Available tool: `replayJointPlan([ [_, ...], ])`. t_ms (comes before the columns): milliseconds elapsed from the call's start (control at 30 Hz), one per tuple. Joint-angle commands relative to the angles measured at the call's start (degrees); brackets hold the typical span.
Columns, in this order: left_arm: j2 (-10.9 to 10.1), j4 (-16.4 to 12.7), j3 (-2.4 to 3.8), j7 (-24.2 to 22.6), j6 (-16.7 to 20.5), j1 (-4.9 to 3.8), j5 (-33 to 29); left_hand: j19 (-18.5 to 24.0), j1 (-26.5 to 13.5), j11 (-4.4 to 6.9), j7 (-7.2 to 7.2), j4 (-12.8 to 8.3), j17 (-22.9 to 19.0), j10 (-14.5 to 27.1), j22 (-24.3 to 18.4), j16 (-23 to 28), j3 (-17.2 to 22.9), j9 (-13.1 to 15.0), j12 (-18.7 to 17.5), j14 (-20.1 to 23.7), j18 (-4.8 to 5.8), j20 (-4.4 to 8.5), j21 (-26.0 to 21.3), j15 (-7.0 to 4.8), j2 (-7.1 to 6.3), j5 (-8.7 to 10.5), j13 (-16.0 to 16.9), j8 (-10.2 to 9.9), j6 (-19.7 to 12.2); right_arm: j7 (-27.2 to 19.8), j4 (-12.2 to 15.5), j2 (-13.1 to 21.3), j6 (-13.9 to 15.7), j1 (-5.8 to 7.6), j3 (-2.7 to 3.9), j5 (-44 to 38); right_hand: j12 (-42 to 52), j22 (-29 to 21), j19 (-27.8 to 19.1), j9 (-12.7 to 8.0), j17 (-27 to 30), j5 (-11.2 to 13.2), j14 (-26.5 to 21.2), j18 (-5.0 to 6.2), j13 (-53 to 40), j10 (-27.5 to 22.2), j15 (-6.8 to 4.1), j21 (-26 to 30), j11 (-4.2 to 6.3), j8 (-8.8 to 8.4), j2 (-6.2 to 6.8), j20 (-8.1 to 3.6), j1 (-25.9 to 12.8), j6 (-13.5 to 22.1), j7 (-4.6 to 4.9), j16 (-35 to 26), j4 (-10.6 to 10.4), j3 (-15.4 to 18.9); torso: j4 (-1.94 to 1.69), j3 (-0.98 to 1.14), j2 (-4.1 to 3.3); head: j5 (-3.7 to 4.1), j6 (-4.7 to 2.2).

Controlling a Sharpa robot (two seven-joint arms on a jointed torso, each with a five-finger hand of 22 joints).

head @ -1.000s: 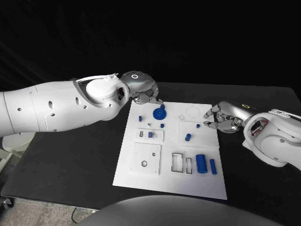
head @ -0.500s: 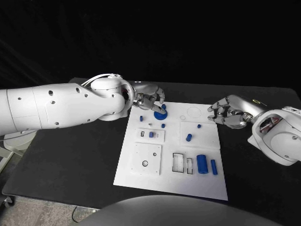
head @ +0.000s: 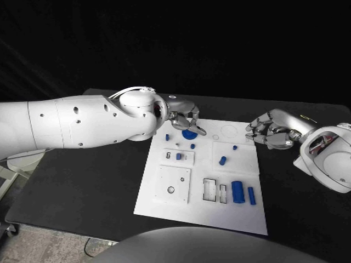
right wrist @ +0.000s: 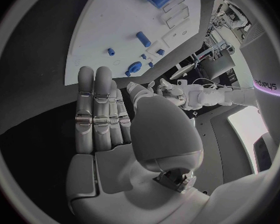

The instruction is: Assemble the parts on the task board

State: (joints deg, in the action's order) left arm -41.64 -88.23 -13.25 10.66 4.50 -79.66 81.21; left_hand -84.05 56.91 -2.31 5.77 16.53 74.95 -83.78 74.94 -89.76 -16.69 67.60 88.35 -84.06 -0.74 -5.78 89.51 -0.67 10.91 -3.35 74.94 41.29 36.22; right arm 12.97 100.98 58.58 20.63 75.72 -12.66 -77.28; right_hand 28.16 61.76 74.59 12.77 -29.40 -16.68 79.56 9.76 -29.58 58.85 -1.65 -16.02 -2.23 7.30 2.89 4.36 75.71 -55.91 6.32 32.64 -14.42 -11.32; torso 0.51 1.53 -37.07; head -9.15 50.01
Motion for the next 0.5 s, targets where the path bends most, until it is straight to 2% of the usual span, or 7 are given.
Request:
replayJointPlan([
  [33,-1.1,-0.7,0.01,10.0,-6.6,0.11,-14.6,-6.0,-1.3,1.65,-1.52,0.1,15.1,-6.2,15.1,-0.2,-1.5,-1.2,1.6,-5.9,0.74,1.24,0.5,-1.41,1.16,-1.69,15.1,0.7,5.5,-1.6,-0.2,0.1,-0.9,0.05,0.02,1.0,-0.4,-0.5,0.8,0.3,0.1,-0.7,0.9,0.80,0.7,1.2,-0.16,0.5,0.18,0.50,-0.44,-0.11,0.5,-0.9,-0.05,-0.4,-0.1,-0.5,-0.10,-0.02,0.04,-0.54,-0.01],
  [100,-1.8,-1.5,0.00,11.5,-7.3,0.14,-16.3,-6.0,0.0,3.01,-2.71,0.1,15.1,-6.2,15.1,-0.2,-1.6,-1.7,1.7,-5.9,0.74,2.38,0.5,-2.51,1.84,-3.67,15.1,0.5,8.7,-1.5,-0.2,0.2,-1.2,0.03,0.02,1.1,-0.3,-0.8,1.8,0.7,0.0,-1.4,2.1,0.83,1.3,2.9,-0.40,0.5,0.44,1.13,-0.61,-0.36,0.7,-2.0,-0.23,-0.3,-0.1,-0.8,-0.12,-0.03,0.01,-0.57,-0.01],
  [167,-2.5,-2.2,0.00,12.6,-8.1,0.16,-17.2,-6.0,1.2,3.59,-3.50,-0.3,15.1,-6.2,15.1,-0.2,-1.4,-1.9,1.7,-5.9,0.74,3.10,0.5,-3.29,2.12,-4.31,15.1,0.3,10.8,-1.2,-0.2,0.3,-1.5,0.00,0.01,1.1,-0.4,-0.9,2.4,0.9,-0.2,-1.8,2.7,0.76,1.8,3.9,-0.56,0.5,0.43,1.44,-0.72,-0.46,0.7,-2.6,-0.38,-0.1,-0.2,-1.0,-0.13,-0.04,0.04,-0.61,-0.01],
  [300,-3.2,-3.1,-0.01,14.3,-11.2,0.15,-17.8,-6.0,1.7,4.23,-4.12,-0.5,15.1,-6.2,15.1,-0.2,-0.7,-2.2,1.7,-5.9,0.74,3.89,0.5,-4.06,2.66,-2.64,15.1,-0.8,12.3,-0.8,-0.2,0.1,-2.0,-0.08,0.01,1.2,-0.8,-1.0,2.8,1.1,-0.3,-2.7,2.9,0.72,2.4,4.6,-0.63,0.7,0.46,1.62,-0.93,-0.55,0.8,-2.9,-0.49,-0.2,-0.3,-1.3,-0.02,0.03,0.12,-0.97,-0.01],
  [467,-3.7,-3.9,-0.03,15.4,-14.0,0.15,-18.5,-6.0,1.2,4.48,-4.24,-0.7,15.1,-6.2,15.1,-0.2,0.1,-2.6,1.7,-5.9,0.74,4.26,0.5,-4.36,3.38,-1.65,15.1,-2.3,12.8,-0.5,0.1,0.0,-2.0,-0.12,0.00,1.1,-1.0,-1.1,2.9,1.2,-0.3,-3.1,3.0,0.70,2.7,4.8,-0.64,0.8,0.48,1.59,-0.98,-0.58,0.8,-2.9,-0.49,-0.3,-0.3,-1.4,0.08,0.10,0.10,-1.18,-0.01],
  [500,-3.8,-4.1,-0.04,15.5,-14.2,0.17,-18.3,-6.0,1.2,4.50,-4.26,-0.8,15.1,-6.2,15.1,-0.2,0.3,-2.7,1.7,-5.9,0.74,4.30,0.5,-4.40,3.48,-1.60,15.1,-2.5,12.9,-0.4,0.1,0.0,-2.1,-0.13,0.00,1.1,-1.0,-1.1,2.9,1.2,-0.3,-3.1,3.0,0.70,2.7,4.8,-0.64,0.8,0.48,1.59,-0.98,-0.58,0.8,-2.9,-0.49,-0.3,-0.3,-1.4,0.01,0.06,0.00,-1.12,-0.01],
])
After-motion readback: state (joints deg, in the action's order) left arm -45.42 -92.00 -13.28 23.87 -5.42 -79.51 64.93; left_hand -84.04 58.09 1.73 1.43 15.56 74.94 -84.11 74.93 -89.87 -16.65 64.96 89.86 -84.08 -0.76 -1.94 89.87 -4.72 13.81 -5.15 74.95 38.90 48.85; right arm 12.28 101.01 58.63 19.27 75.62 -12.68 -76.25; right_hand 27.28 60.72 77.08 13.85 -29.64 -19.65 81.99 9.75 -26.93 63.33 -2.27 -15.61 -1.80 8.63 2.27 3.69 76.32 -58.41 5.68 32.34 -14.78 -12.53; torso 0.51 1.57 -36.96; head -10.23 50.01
